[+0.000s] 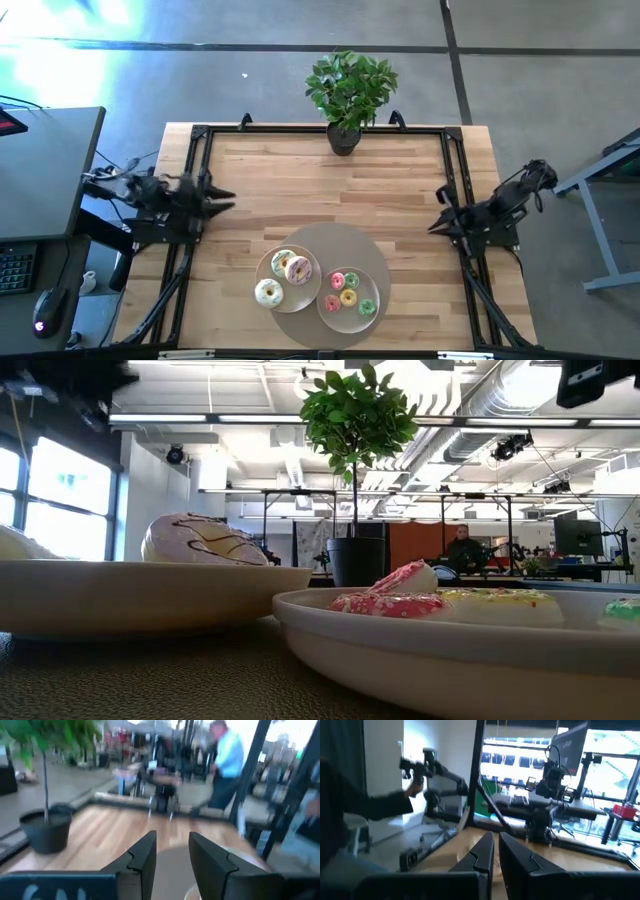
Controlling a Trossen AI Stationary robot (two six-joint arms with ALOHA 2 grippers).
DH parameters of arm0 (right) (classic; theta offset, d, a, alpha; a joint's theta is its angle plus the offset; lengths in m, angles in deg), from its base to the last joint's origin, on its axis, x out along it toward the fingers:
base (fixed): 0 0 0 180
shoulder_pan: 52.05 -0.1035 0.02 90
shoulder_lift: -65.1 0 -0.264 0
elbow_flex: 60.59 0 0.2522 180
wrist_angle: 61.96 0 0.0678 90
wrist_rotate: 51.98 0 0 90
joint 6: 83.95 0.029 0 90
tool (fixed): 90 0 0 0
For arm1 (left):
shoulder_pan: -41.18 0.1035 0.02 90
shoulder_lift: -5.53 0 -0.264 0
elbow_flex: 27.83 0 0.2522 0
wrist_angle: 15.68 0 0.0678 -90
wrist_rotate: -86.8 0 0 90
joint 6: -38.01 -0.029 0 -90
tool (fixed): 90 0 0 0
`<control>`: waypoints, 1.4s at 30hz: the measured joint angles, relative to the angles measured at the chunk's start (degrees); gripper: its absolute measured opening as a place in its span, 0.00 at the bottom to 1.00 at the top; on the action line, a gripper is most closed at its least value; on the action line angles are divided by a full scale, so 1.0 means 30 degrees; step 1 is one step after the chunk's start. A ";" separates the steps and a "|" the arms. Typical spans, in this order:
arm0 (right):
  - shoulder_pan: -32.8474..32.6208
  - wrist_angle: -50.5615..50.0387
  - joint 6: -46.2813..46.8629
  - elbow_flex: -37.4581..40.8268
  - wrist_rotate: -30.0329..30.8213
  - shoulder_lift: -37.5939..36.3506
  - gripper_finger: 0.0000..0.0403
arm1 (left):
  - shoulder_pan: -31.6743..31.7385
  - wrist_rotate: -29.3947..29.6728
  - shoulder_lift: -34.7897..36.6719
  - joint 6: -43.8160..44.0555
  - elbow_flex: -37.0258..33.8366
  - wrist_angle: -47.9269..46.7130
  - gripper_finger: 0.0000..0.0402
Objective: Pick & Place donuts
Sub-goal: Return to home position
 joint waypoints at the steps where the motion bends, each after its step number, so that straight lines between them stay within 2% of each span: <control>1: 0.0000 0.0011 -0.0045 0.0261 -0.0009 0.0094 0.06 | 0.0003 -0.0237 0.0015 -0.0259 -0.0517 0.0213 0.28; 6: 0.0000 0.0717 0.0238 0.1005 0.0022 0.0065 0.06 | 0.0011 -0.1737 0.0059 -0.1389 -0.3181 0.4589 0.28; 10: 0.0000 0.1170 0.0406 0.1508 -0.0456 0.0003 0.05 | 0.0007 -0.3016 0.0043 -0.1219 -0.5442 0.6577 0.28; 13: 0.0000 0.1683 0.0465 0.2174 -0.0880 0.0044 0.05 | 0.0007 -0.2926 0.0010 -0.0847 -0.6484 0.7348 0.28; 20: -0.0004 0.5367 0.0910 0.4502 -0.0976 0.0015 0.04 | 0.0007 -0.2964 0.0018 -0.0232 -0.6560 0.7199 0.28; 27: 0.0000 0.4881 0.0890 0.4490 -0.0458 0.0161 0.04 | 0.0007 -0.2817 0.0011 -0.0216 -0.6582 0.6158 0.28; 33: 0.0000 0.2879 0.0947 0.4468 -0.0497 0.0229 0.05 | 0.0007 -0.2792 0.0008 -0.0267 -0.6589 0.6107 0.28; 42: 0.0000 0.2812 0.0874 0.4469 -0.0495 0.0423 0.05 | 0.0007 -0.2785 0.0000 -0.0267 -0.6604 0.6106 0.28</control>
